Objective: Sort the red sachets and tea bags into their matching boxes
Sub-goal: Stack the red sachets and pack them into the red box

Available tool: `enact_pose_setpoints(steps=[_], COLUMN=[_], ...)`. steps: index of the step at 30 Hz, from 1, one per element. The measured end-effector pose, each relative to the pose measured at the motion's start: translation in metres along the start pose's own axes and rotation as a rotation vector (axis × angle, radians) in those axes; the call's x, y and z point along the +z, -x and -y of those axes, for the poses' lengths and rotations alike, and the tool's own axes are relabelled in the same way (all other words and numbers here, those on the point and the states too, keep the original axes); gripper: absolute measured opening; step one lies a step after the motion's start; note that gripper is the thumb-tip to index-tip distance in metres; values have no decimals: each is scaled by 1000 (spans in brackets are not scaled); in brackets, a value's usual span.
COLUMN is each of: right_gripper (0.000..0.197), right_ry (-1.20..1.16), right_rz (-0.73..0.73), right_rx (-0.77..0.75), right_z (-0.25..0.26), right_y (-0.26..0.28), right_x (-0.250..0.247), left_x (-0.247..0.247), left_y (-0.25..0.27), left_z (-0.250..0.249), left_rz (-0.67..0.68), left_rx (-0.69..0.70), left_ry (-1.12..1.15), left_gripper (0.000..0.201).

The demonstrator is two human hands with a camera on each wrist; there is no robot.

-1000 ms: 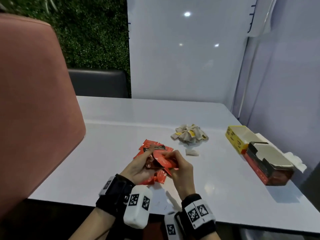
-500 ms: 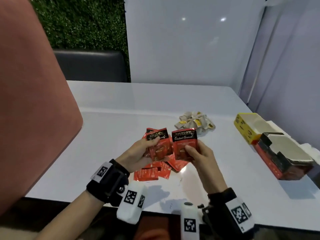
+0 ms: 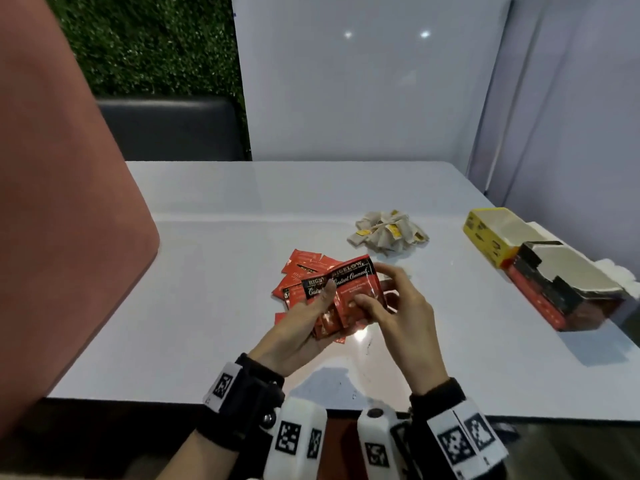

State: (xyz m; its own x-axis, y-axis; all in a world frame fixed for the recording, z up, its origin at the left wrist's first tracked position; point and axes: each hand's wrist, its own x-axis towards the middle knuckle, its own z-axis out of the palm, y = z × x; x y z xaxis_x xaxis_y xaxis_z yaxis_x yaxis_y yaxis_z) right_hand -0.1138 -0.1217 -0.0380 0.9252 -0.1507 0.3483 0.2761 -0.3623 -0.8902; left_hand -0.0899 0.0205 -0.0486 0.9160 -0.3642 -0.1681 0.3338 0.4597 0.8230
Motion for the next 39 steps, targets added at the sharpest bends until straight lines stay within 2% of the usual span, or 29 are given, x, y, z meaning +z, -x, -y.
enact_pose_setpoints(steps=[5, 9, 12, 18, 20, 22, 25, 27, 29, 31, 34, 36, 39], right_gripper=[41, 41, 42, 49, 48, 43, 44, 49, 52, 53, 58, 46, 31], right_ry=[250, 545, 589, 580, 649, 778, 1002, 1118, 1184, 1160, 1056, 958, 700], right_rz=[28, 179, 270, 429, 421, 402, 555, 692, 764, 744, 677, 632, 466], right_rx=[-116, -138, -183, -216, -148, -5, 130, 130, 96, 44, 83, 128, 13], right_z=[-5, -2, 4, 10, 5, -2, -14, -20, -28, -36, -39, -32, -6], right_y=[6, 11, 13, 9, -11, -45, -85, -94, -94, -91, -92, -95, -87], right_x=[20, 25, 24, 10, -2, -10, -1, 12, 22, 30, 30, 24, 13], left_x=[2, -5, -14, -29, -35, -41, -43, -41, -38, -38, -39, -43, -46], left_y=[2, 11, 16, 23, 24, 23, 21, 21, 22, 23, 25, 25, 20], left_z=[11, 10, 7, 0, -4, -10, -15, -16, -16, -17, -23, -25, -24], left_rz=[-9, 5, -12, -85, -83, -80, -79, -72, -69, -77, -92, -104, -133], left_rx=[10, -5, -6, -77, -133, -163, -169, -171, -176, -164, -162, -183, -182], left_ry=[11, -8, 1, 82, 126, 148, 207, 233, 251, 254, 301, 363, 414], left_gripper=[27, 25, 24, 35, 38, 43, 59, 68, 75, 83, 95, 99, 106])
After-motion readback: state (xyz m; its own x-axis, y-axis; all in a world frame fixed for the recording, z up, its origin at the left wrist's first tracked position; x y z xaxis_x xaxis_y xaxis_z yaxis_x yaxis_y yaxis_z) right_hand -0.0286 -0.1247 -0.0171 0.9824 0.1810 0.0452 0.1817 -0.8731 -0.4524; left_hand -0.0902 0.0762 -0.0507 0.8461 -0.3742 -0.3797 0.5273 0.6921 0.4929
